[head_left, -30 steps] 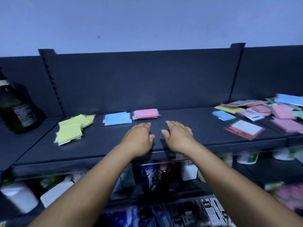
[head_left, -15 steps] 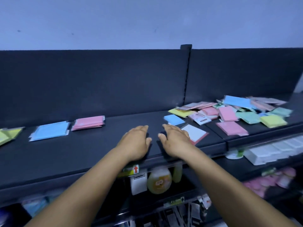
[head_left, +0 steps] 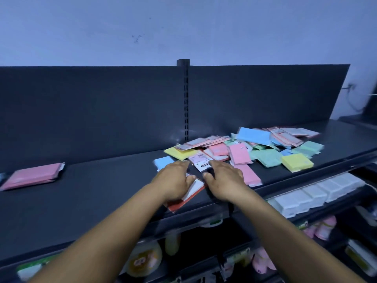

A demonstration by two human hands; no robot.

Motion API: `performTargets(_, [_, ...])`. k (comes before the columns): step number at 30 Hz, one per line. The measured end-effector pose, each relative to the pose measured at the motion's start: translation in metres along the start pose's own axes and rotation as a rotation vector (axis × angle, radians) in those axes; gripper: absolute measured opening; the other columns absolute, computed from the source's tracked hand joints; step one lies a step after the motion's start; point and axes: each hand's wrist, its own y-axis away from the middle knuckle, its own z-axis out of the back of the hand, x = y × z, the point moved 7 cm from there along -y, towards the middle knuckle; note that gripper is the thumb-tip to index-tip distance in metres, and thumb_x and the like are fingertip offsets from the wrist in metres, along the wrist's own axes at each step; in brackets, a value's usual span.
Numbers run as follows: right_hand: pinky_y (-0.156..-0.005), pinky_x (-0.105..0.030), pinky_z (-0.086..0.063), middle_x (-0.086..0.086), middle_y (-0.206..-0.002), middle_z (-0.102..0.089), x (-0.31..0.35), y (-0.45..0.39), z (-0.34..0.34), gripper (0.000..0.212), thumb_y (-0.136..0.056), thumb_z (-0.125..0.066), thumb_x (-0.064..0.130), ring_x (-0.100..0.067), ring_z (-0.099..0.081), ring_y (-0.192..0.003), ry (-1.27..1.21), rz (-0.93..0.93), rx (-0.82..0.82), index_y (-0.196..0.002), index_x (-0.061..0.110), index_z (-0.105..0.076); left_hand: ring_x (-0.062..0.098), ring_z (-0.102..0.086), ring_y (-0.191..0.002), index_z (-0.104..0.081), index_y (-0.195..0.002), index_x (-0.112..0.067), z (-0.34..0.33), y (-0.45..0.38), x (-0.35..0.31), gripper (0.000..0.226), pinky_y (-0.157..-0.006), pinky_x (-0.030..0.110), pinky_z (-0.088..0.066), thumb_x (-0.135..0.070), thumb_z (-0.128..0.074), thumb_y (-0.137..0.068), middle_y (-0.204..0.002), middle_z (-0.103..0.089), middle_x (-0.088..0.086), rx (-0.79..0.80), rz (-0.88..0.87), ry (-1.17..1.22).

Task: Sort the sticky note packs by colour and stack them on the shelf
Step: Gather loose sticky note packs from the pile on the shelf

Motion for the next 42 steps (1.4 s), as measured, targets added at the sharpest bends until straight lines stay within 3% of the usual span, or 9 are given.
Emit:
performTargets(7, [-0.112, -0.042, -0.018, -0.001, -0.154, -0.028, -0.057, -0.017, -0.001, 0.053, -0.099, -0.039, 0.031, -0.029, -0.021, -0.142, 0.013, -0.145, 0.036, -0.149, 0.032, -0.022, 0.026, -0.024, -0.144, -0.019, -0.151, -0.01, -0.017, -0.052, -0.025, 0.063, -0.116, 0.035, -0.025, -0.041, -0.038, -0.1, -0.157, -0.023, 0.009, 0.097, -0.028, -0.051])
performTargets(10, [-0.113, -0.046, -0.015, 0.001, -0.159, -0.016, -0.076, -0.02, -0.002, 0.057, -0.1, -0.039, 0.03, -0.033, -0.015, -0.144, -0.023, -0.25, 0.099, -0.15, 0.038, -0.014, 0.03, -0.034, -0.136, -0.035, -0.144, -0.008, -0.02, -0.073, -0.026, 0.056, -0.111, 0.039, -0.032, -0.041, -0.036, -0.1, -0.15, -0.035, 0.014, 0.12, -0.016, -0.08])
performTargets(13, [-0.11, -0.043, -0.024, -0.002, -0.156, -0.021, -0.084, -0.024, 0.002, 0.061, -0.097, -0.047, 0.033, -0.034, -0.028, -0.138, -0.055, -0.272, 0.074, -0.149, 0.035, -0.016, 0.032, -0.048, -0.114, -0.054, -0.118, -0.008, -0.024, -0.089, -0.022, 0.04, -0.097, 0.042, -0.043, -0.039, -0.036, -0.099, -0.126, -0.051, 0.017, 0.133, 0.002, -0.088])
performTargets(18, [-0.11, -0.041, -0.034, -0.006, -0.151, -0.03, -0.085, -0.034, 0.011, 0.093, -0.081, -0.072, 0.035, -0.032, -0.035, -0.135, -0.142, -0.26, 0.035, -0.152, 0.027, -0.012, 0.027, -0.053, -0.106, -0.051, -0.108, -0.021, -0.023, -0.103, -0.013, 0.023, -0.091, 0.038, -0.046, -0.037, -0.053, -0.092, -0.118, -0.058, 0.008, 0.118, 0.018, -0.067])
performTargets(21, [-0.103, -0.043, -0.044, -0.009, -0.142, -0.043, -0.087, -0.036, 0.011, 0.103, -0.071, -0.081, 0.036, -0.03, -0.043, -0.129, -0.211, -0.327, 0.067, -0.15, 0.022, -0.015, 0.027, -0.054, -0.108, -0.05, -0.114, -0.019, -0.021, -0.108, -0.008, 0.038, -0.09, 0.036, -0.045, -0.042, -0.061, -0.087, -0.119, -0.06, 0.005, 0.114, 0.055, -0.089])
performTargets(26, [-0.069, -0.029, -0.052, -0.011, -0.097, -0.069, -0.082, -0.04, 0.015, 0.043, -0.077, -0.078, 0.027, -0.022, -0.066, -0.08, -0.259, -0.354, 0.097, -0.105, 0.01, -0.049, 0.031, -0.044, -0.125, -0.036, -0.14, -0.015, -0.016, -0.113, -0.005, 0.084, -0.104, 0.038, -0.039, -0.051, -0.073, -0.074, -0.139, -0.041, 0.011, 0.079, 0.095, -0.065])
performTargets(32, [-0.096, -0.038, -0.048, -0.006, -0.124, -0.06, -0.096, -0.064, 0.03, 0.056, -0.08, -0.074, 0.033, -0.027, -0.057, -0.113, -0.433, -0.412, -0.177, -0.128, 0.014, -0.051, 0.024, -0.057, -0.104, -0.05, -0.126, -0.017, -0.004, -0.118, -0.007, 0.051, -0.085, 0.029, -0.046, -0.027, -0.072, -0.081, -0.124, -0.054, 0.008, 0.005, 0.022, 0.143])
performTargets(36, [-0.1, -0.04, -0.043, -0.007, -0.129, -0.055, -0.106, -0.076, 0.024, 0.065, -0.078, -0.073, 0.044, -0.029, -0.05, -0.119, -0.343, -0.476, -0.136, -0.131, 0.017, -0.046, 0.022, -0.061, -0.099, -0.05, -0.12, -0.019, -0.005, -0.116, -0.008, 0.043, -0.086, 0.034, -0.05, -0.02, -0.07, -0.083, -0.109, -0.066, 0.002, -0.009, -0.016, 0.226])
performTargets(42, [-0.09, -0.034, -0.046, -0.009, -0.132, -0.053, -0.102, -0.084, 0.019, 0.072, -0.078, -0.076, 0.031, -0.029, -0.054, -0.118, -0.401, -0.488, -0.141, -0.137, 0.017, -0.038, 0.02, -0.064, -0.094, -0.047, -0.119, -0.022, -0.004, -0.112, -0.006, 0.04, -0.082, 0.033, -0.052, -0.017, -0.068, -0.085, -0.103, -0.068, 0.001, -0.03, -0.011, 0.291])
